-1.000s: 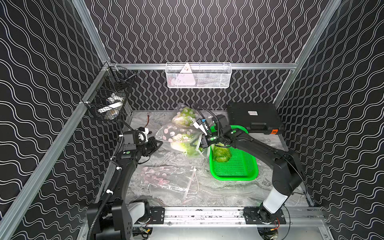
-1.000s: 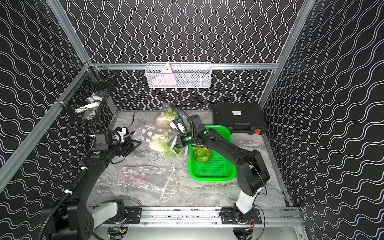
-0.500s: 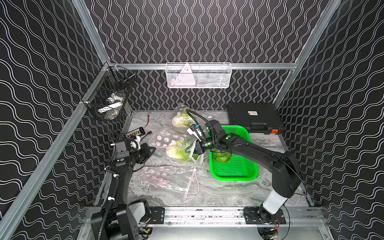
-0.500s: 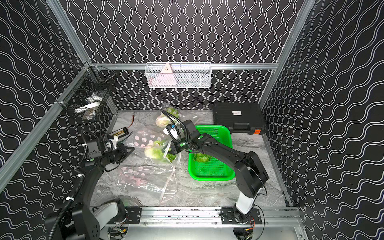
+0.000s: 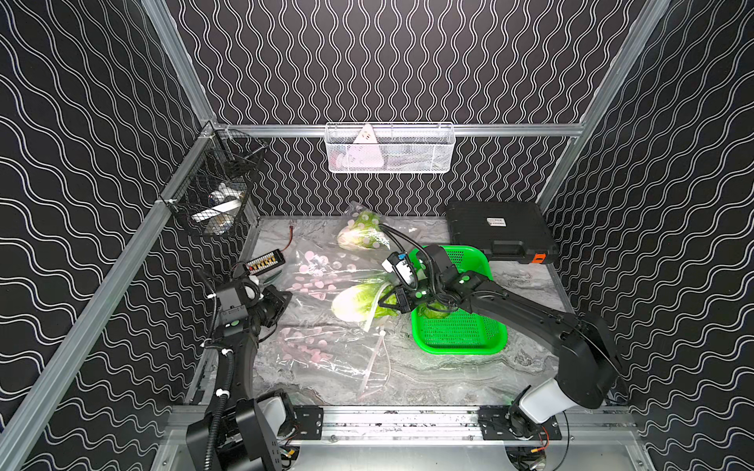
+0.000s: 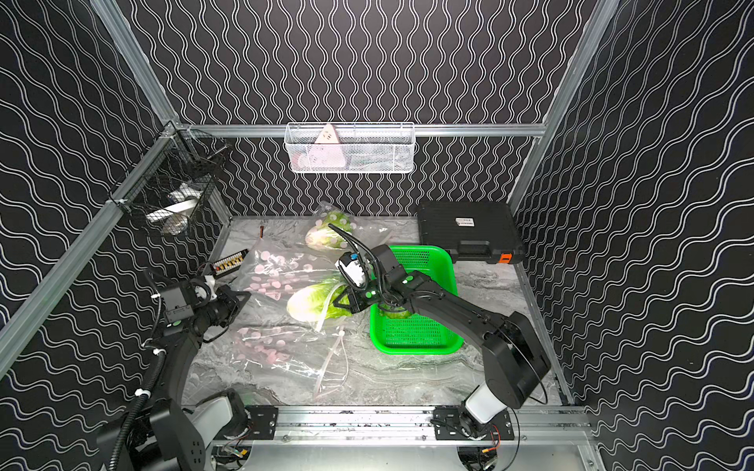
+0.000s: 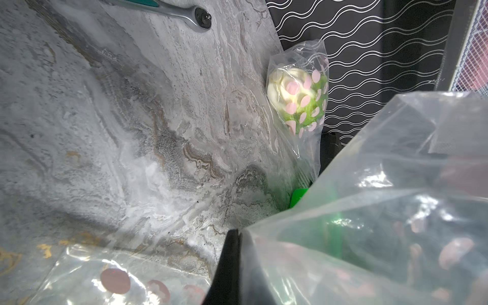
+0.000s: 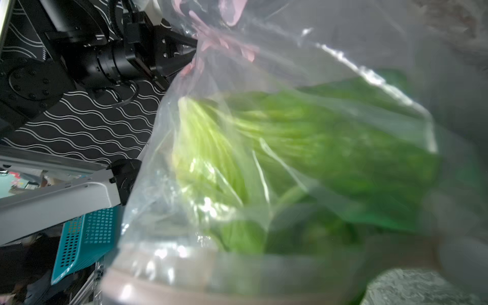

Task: Open the zip-top bag and take out the chinese cabbages
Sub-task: Pick up the Chinese cabbage from the zipper food storage bag.

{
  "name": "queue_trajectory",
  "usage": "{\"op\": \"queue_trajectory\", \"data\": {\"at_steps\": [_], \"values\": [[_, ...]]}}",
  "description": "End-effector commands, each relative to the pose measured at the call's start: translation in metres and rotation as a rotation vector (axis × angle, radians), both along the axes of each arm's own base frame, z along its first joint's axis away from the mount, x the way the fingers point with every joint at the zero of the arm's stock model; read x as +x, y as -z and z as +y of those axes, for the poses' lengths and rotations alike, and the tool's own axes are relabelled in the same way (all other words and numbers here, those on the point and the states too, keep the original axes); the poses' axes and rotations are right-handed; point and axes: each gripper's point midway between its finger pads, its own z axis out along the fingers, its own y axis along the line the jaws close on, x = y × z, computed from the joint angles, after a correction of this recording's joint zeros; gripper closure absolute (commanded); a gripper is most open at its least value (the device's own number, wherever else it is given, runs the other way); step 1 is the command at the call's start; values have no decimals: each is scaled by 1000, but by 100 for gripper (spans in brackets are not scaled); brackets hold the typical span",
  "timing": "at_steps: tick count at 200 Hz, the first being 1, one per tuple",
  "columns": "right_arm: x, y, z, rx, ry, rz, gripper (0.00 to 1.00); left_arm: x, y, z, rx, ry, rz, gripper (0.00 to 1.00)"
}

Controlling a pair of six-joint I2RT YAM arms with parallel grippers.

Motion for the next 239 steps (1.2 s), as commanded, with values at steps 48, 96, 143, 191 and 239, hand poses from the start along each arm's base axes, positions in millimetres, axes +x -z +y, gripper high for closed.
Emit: {"op": "queue_trajectory", "data": {"at_steps": [48, 96, 143, 191, 239], "values": [[16, -53, -14, 156, 37, -69, 100, -2, 0, 24, 34, -149, -7, 100], [17, -74, -26, 154, 106, -120, 100, -6, 2, 25, 8, -183, 19, 100], [26, -97, -61, 141, 294, -284, 100, -14, 0, 30, 2, -259, 17, 100], [53, -120, -105, 122, 592, -416, 100, -13, 6, 26, -14, -239, 25, 100], [96, -98, -161, -140, 862, -488, 100, -9, 6, 23, 7, -173, 35, 2]]}}
